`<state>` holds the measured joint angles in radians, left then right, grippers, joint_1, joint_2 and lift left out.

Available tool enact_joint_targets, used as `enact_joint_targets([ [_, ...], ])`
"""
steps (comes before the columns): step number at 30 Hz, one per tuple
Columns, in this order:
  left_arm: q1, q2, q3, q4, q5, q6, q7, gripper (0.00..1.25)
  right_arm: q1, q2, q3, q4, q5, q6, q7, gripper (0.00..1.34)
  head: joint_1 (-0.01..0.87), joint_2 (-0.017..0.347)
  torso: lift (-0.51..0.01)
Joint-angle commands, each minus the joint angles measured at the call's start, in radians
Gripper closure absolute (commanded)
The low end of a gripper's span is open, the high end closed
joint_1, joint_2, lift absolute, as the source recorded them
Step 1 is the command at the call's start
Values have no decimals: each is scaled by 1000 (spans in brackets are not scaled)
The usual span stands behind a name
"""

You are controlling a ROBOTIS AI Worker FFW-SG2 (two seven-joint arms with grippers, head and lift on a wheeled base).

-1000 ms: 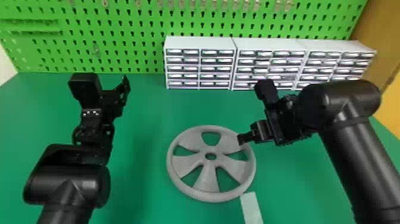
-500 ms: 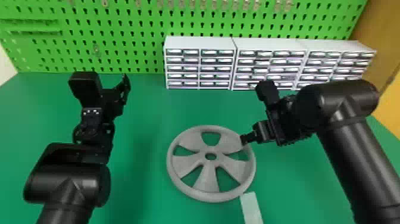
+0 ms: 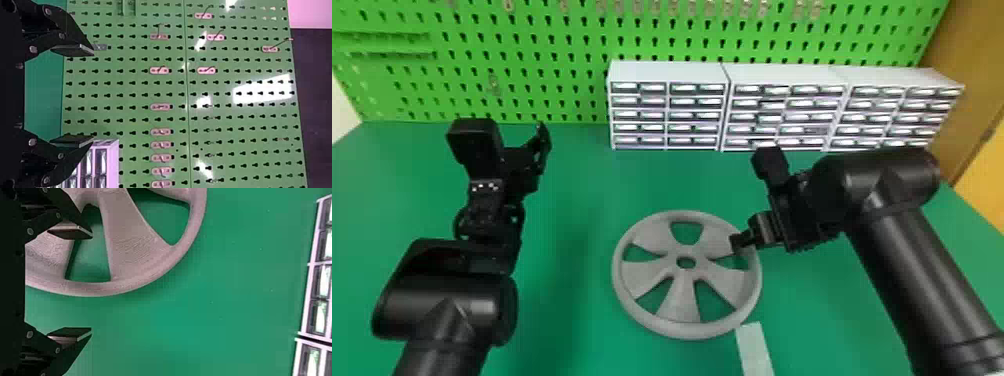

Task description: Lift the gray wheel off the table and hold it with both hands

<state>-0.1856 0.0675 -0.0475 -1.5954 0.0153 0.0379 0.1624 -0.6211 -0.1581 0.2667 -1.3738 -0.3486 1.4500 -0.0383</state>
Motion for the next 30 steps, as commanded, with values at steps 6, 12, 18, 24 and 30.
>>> enact_joint_targets([
  [6, 0, 0, 0, 0, 0, -1, 0, 469, -2, 14, 9, 81, 11, -63, 0, 424, 711, 15, -98],
  [12, 0, 0, -2, 0, 0, -3, 0, 469, -6, 22, 17, 105, 17, -82, 0, 463, 711, 15, -98],
  [18, 0, 0, -2, 0, 0, -4, 0, 469, -6, 22, 22, 117, 25, -88, 0, 470, 711, 15, -98],
  [24, 2, 0, -2, 0, 0, -6, 0, 469, -5, 22, 19, 121, 34, -89, 0, 521, 711, 15, -98],
  [30, 0, 0, -3, 0, 0, -9, 0, 469, -3, 23, 17, 128, 34, -86, 0, 614, 711, 15, -98],
])
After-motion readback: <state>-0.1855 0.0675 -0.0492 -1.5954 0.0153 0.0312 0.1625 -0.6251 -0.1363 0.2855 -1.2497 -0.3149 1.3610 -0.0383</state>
